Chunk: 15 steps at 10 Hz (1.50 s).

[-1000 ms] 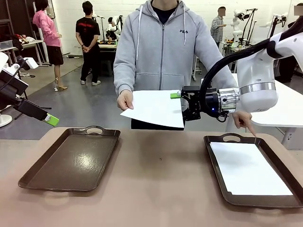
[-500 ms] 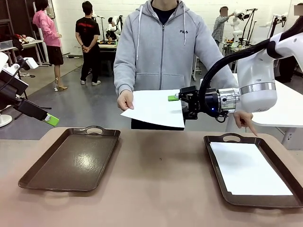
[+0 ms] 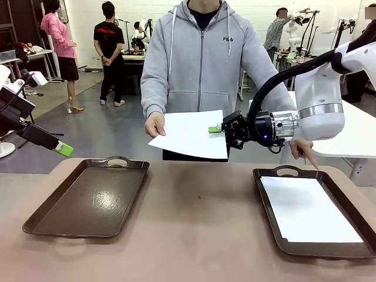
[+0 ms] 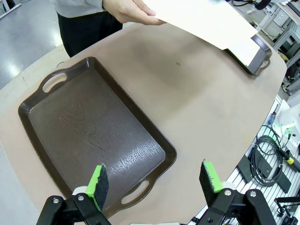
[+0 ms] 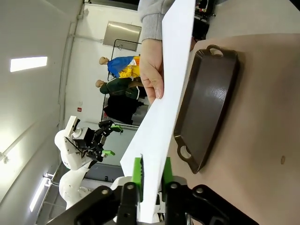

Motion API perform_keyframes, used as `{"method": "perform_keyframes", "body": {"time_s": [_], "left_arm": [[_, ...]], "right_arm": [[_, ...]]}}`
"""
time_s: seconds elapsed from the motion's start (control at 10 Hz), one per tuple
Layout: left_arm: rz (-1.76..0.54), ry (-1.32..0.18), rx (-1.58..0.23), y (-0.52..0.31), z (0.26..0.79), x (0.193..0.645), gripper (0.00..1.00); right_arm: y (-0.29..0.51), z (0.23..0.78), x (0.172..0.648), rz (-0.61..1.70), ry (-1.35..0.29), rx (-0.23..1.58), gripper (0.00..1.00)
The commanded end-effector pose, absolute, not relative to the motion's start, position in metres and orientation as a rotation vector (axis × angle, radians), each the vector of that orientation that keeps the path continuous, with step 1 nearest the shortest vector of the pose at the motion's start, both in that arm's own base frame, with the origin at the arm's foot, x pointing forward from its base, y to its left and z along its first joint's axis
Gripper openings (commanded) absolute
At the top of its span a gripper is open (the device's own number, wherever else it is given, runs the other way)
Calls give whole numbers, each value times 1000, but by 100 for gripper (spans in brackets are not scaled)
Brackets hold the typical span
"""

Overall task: Sort the A4 documents.
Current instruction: Receive the A4 Paper.

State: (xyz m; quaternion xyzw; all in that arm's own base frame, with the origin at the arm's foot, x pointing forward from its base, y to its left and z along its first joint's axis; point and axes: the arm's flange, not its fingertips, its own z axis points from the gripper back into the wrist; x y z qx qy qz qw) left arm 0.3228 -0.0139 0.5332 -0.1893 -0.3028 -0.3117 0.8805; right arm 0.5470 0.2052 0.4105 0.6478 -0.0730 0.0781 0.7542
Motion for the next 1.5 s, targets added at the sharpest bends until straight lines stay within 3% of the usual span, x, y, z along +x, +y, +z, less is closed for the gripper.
{"method": "perform_keyframes", "body": {"time_s": [0.0,0.1,0.6,0.7,0.8,1.4], "left_arm": [[-650,-632,-403,-13,533,323,100],[-650,-632,-403,-13,533,323,100],[-650,-632,-403,-13,533,323,100],[-650,-632,-403,-13,533,323,100],[-650,-632,-403,-13,533,323,100],[-650,-632,-403,-13,533,323,100]], "right_arm": [[205,413,555,172,-121,1412,8],[205,414,556,174,-118,1413,0],[209,411,555,168,-86,1434,0],[210,414,554,269,-48,1450,0],[207,409,546,165,-126,1431,0],[207,409,546,165,-126,1431,0]]}}
